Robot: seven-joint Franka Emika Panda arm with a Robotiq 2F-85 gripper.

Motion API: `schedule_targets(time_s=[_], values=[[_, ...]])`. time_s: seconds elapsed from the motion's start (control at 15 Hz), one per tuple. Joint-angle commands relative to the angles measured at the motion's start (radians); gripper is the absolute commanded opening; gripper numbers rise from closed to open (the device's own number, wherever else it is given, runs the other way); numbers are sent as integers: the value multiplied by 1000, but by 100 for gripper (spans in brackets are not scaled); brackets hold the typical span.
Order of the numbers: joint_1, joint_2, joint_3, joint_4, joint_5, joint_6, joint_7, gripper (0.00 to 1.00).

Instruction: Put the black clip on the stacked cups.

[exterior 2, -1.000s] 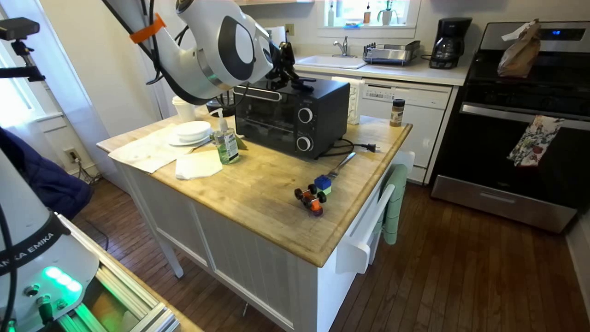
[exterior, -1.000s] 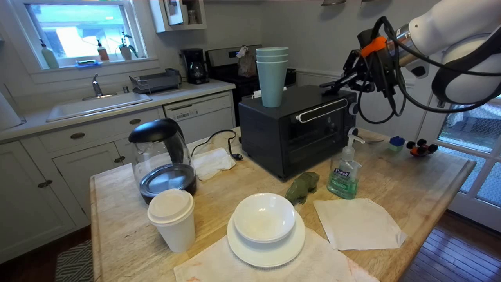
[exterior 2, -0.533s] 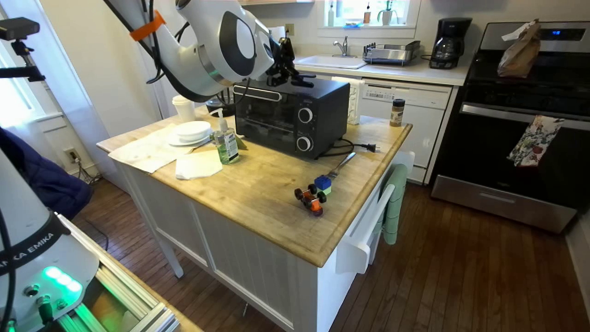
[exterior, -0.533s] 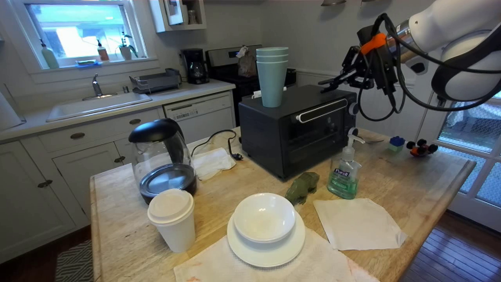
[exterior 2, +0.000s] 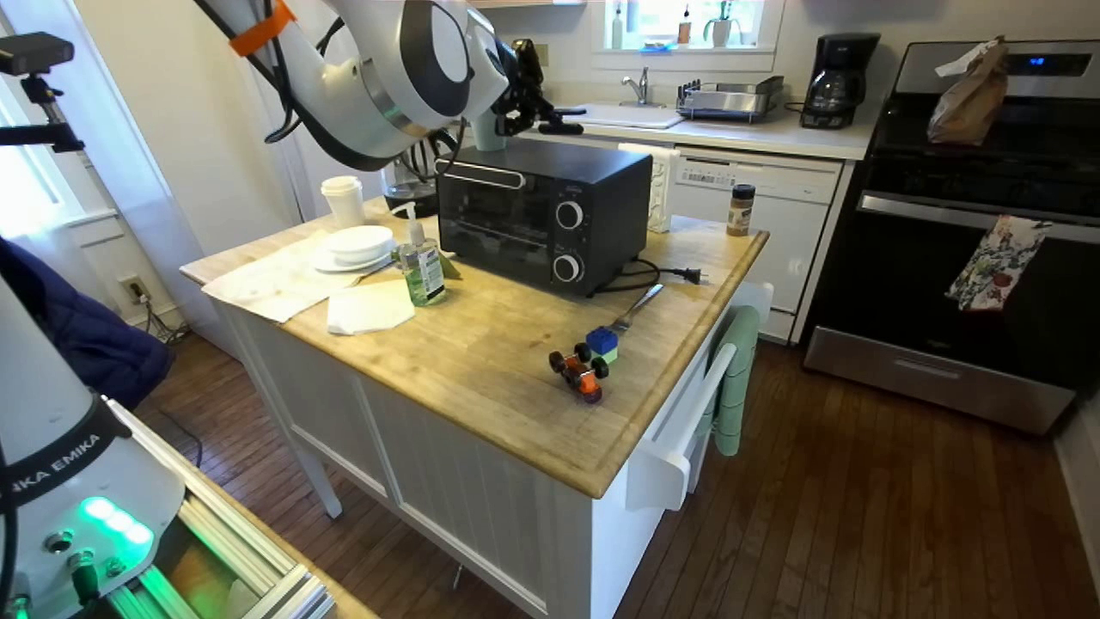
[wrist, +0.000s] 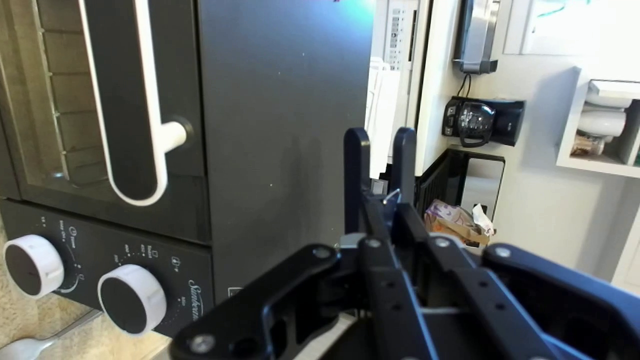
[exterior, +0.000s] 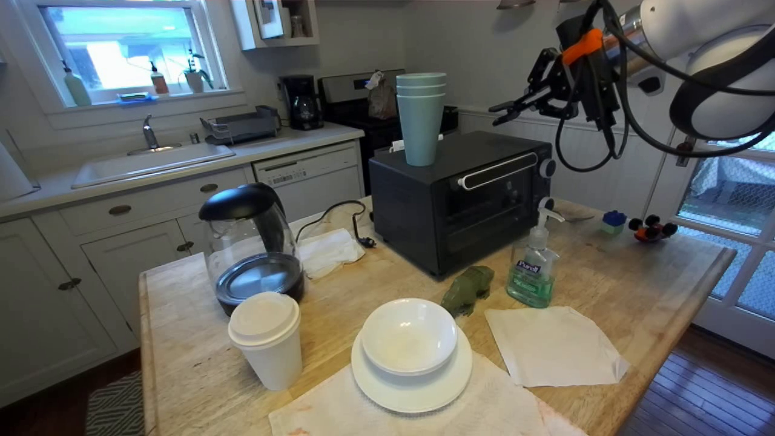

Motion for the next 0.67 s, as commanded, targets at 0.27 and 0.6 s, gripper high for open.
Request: schedule_targets(time_s=[0.27, 0.6], values=[[15, -30, -10, -2, -30, 5, -150, 3], [35, -79, -11, -17, 20, 10, -406, 3]])
